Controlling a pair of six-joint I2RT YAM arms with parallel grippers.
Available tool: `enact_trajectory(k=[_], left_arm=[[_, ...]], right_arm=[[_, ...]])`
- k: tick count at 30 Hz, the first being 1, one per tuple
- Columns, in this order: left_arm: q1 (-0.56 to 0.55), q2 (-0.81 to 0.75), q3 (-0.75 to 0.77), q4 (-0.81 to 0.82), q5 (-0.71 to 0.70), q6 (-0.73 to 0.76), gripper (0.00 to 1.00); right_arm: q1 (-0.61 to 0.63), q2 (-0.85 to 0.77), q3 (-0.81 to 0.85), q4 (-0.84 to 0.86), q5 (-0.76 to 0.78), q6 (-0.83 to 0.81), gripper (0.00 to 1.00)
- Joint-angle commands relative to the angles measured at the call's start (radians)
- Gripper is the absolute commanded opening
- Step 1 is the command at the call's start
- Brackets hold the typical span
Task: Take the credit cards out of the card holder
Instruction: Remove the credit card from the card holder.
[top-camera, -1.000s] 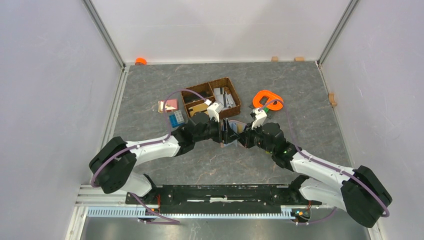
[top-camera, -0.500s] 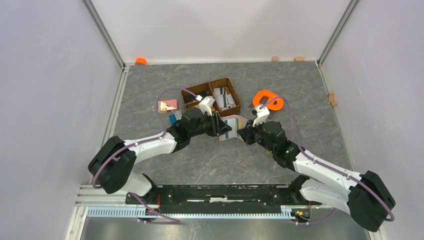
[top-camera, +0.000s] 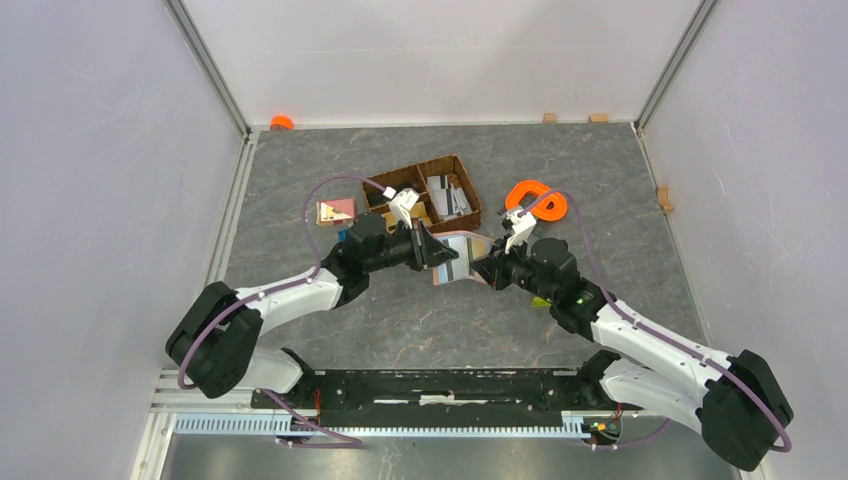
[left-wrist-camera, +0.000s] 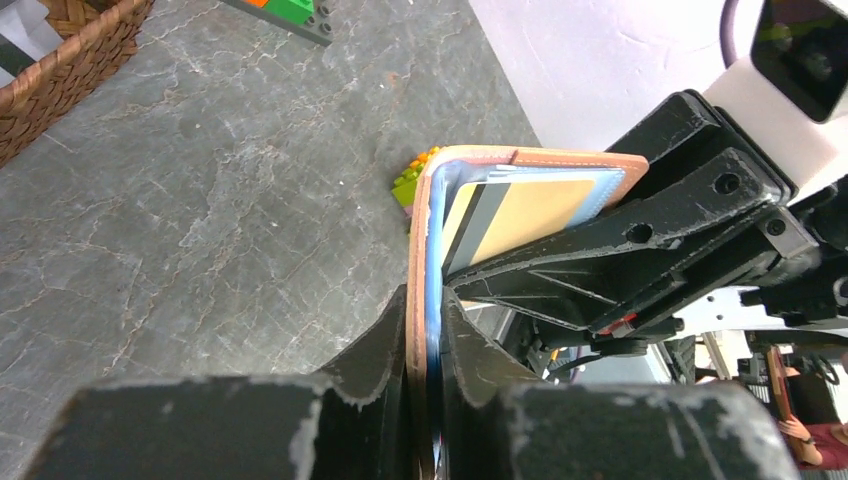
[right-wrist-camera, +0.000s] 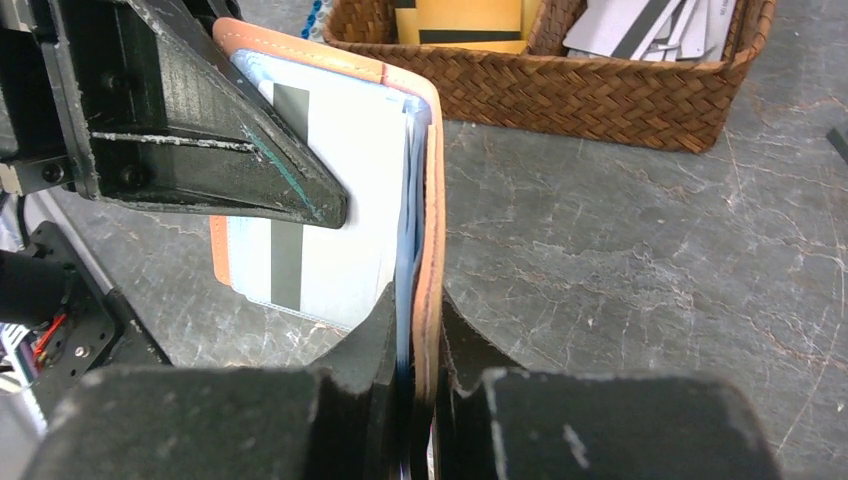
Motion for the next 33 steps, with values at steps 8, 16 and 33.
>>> enact_trajectory(k=[8,16,33], left_arm=[[0.016,-0.152,-0.057,-0.058,-0.041,0.065,0.06],[0.016,-0.158,-0.177,0.097,-0.119,0.000,0.02],[0.012,-0.214,-0.200,0.055,-0.127,0.007,0.05]], right_arm=[[-0.095,0.011,0.013,0.053,-0.119,0.009,0.07],[-0.137,0.014,-0.024,0.088,-0.126,0.025,0.16],[-0.186,-0.072,-0.064,0.067,-0.015,0.031,0.21]])
